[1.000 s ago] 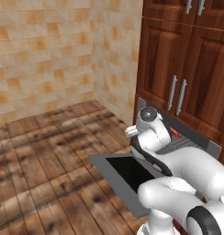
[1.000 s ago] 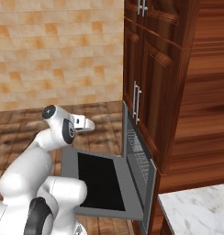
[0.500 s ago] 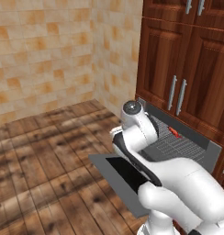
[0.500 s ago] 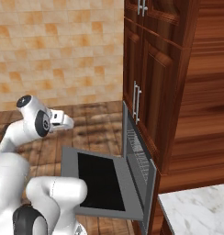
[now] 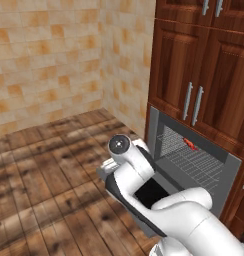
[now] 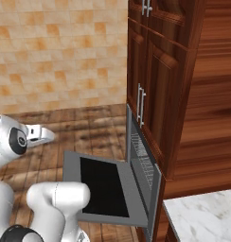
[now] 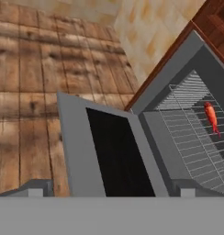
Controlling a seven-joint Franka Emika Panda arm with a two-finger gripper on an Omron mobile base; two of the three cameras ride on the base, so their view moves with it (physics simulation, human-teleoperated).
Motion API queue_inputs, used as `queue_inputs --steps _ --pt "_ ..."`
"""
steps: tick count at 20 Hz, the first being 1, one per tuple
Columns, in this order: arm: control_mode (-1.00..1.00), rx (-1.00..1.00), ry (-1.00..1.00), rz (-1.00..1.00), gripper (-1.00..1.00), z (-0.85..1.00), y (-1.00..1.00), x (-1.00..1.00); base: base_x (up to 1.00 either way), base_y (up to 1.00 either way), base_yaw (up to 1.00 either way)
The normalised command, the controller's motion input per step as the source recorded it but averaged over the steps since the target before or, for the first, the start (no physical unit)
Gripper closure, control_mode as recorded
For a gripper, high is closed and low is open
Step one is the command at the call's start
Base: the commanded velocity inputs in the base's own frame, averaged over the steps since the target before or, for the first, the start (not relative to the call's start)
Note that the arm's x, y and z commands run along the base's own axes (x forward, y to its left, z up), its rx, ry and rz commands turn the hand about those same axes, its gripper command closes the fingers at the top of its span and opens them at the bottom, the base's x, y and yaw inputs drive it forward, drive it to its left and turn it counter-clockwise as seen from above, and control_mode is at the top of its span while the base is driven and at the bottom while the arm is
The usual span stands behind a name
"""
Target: Place the fish on the top rack of the oven, and slide the tray back inside. Close the oven door.
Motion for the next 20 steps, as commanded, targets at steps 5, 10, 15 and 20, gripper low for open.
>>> queue_inputs --steps 5,10,15,20 --pt "-1.00 -0.14 0.13 0.20 -1.00 0.00 0.13 0.00 0.00 0.00 0.00" --pt "-1.00 -0.25 0.35 0.21 -1.00 0.00 0.01 0.00 0.00 0.00 0.00" --pt "-1.00 -0.36 0.32 0.21 -1.00 0.00 0.00 0.01 0.00 0.00 0.00" --pt "-1.00 -0.46 0.21 0.22 -1.00 -0.17 0.01 0.02 0.00 0.00 0.00"
